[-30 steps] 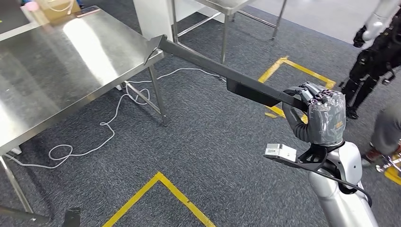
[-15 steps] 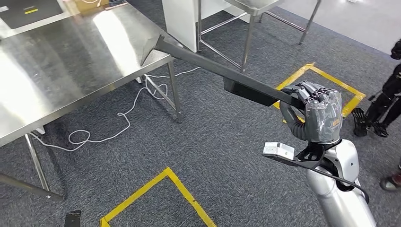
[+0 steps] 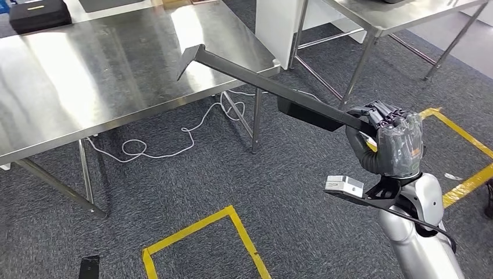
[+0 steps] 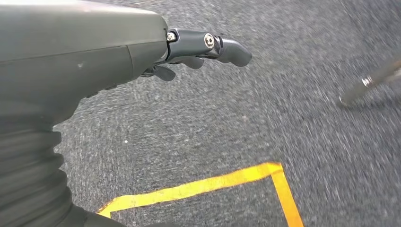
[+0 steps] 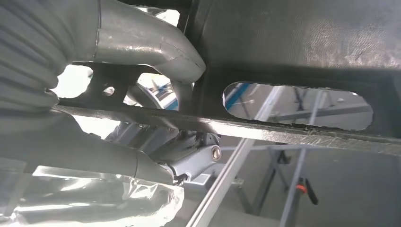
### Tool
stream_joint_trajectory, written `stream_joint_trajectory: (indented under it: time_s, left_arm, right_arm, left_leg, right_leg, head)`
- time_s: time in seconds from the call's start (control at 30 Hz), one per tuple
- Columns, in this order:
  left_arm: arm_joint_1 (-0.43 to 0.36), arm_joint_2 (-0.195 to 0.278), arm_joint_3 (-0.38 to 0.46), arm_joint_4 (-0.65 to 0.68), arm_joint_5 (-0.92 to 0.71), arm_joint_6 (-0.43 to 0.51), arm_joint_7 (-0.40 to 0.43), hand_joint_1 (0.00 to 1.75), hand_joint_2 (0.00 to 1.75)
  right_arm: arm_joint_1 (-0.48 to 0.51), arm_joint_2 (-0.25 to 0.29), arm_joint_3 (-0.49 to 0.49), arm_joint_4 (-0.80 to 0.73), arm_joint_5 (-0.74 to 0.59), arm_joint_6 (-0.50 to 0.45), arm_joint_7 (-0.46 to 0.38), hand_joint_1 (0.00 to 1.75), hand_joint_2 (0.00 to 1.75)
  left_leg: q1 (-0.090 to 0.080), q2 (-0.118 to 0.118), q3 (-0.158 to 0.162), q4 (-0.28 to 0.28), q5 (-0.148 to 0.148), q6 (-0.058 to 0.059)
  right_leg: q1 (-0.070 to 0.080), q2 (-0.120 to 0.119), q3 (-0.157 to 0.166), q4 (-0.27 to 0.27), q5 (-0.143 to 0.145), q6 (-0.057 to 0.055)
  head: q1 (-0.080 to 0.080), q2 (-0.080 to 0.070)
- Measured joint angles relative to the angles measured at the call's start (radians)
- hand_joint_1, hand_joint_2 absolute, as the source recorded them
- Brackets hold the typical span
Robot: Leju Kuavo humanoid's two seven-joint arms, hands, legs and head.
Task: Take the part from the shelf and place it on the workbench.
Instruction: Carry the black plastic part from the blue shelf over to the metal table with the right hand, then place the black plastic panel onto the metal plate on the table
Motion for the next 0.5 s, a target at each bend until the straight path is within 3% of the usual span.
stream_joint_trajectory:
  time_s: [0.07,0.13,0.17,0.23,0.27,0.3,0.37,0.4,0.43,0.5]
  left_arm:
    - [0.002,0.001,0.001,0.000,0.002,-0.002,0.000,0.00,1.75]
    - [0.008,0.003,0.004,0.000,0.006,-0.008,0.000,0.00,1.75]
    - [0.012,0.004,0.005,0.000,0.008,-0.013,-0.002,0.00,1.75]
    - [0.014,0.006,0.009,0.000,0.011,-0.022,-0.005,0.00,1.75]
    - [0.014,0.006,0.011,0.001,0.013,-0.024,-0.007,0.00,1.75]
    - [0.013,0.007,0.012,0.001,0.015,-0.025,-0.008,0.00,1.75]
    - [0.014,0.007,0.015,0.001,0.016,-0.026,-0.008,0.00,1.75]
    - [0.016,0.008,0.016,0.001,0.016,-0.026,-0.007,0.00,1.75]
    - [0.016,0.008,0.018,0.001,0.016,-0.026,-0.006,0.00,1.75]
    - [0.016,0.010,0.021,0.001,0.016,-0.026,-0.005,0.00,1.75]
  right_arm:
    - [-0.002,0.002,0.002,0.001,0.003,0.002,-0.003,1.75,1.75]
    - [-0.006,0.006,0.006,0.002,0.009,0.006,-0.005,1.75,1.75]
    - [-0.009,0.009,0.007,0.002,0.012,0.008,-0.005,1.75,1.75]
    - [-0.013,0.014,0.010,0.002,0.015,0.011,-0.005,1.75,1.75]
    - [-0.015,0.015,0.010,0.001,0.017,0.012,-0.005,1.75,1.75]
    - [-0.015,0.016,0.010,0.001,0.017,0.014,-0.005,1.75,1.75]
    - [-0.015,0.017,0.012,0.001,0.018,0.017,-0.005,1.75,1.75]
    - [-0.015,0.019,0.013,0.001,0.018,0.019,-0.005,1.75,1.75]
    - [-0.015,0.020,0.014,0.001,0.018,0.020,-0.005,1.75,1.75]
    - [-0.016,0.022,0.015,0.001,0.018,0.021,-0.005,1.75,1.75]
  left_leg:
    - [-0.004,-0.023,-0.004,0.004,-0.003,-0.009]
    - [-0.003,-0.039,-0.010,0.005,-0.004,-0.018]
    - [-0.003,-0.028,-0.013,0.011,-0.008,-0.023]
    - [-0.003,0.027,-0.037,0.064,-0.042,-0.034]
    - [-0.003,0.062,-0.064,0.120,-0.072,-0.039]
    - [0.000,0.082,-0.099,0.188,-0.103,-0.043]
    - [0.007,0.096,-0.158,0.288,-0.132,-0.050]
    - [0.009,0.099,-0.163,0.289,-0.118,-0.052]
    - [0.011,0.105,-0.147,0.249,-0.088,-0.051]
    - [0.006,0.144,-0.077,0.112,-0.023,-0.042]
  right_leg:
    - [-0.003,0.021,0.034,-0.077,0.033,-0.010]
    - [-0.004,0.006,0.039,-0.081,0.036,-0.030]
    - [-0.005,-0.003,0.041,-0.082,0.036,-0.037]
    - [-0.009,-0.023,0.047,-0.085,0.035,-0.051]
    - [-0.007,-0.033,0.050,-0.085,0.033,-0.057]
    - [-0.005,-0.044,0.052,-0.085,0.030,-0.061]
    - [-0.002,-0.067,0.054,-0.085,0.026,-0.065]
    - [-0.002,-0.078,0.056,-0.085,0.023,-0.066]
    - [-0.002,-0.089,0.059,-0.085,0.020,-0.065]
    - [0.001,-0.109,0.069,-0.085,0.012,-0.059]
  head:
    - [0.000,0.000]
    - [-0.001,0.000]
    - [-0.002,0.000]
    - [-0.007,0.000]
    - [-0.010,0.000]
    - [-0.013,0.000]
    - [-0.013,0.000]
    - [-0.013,0.000]
    - [-0.014,0.000]
    - [-0.013,0.000]
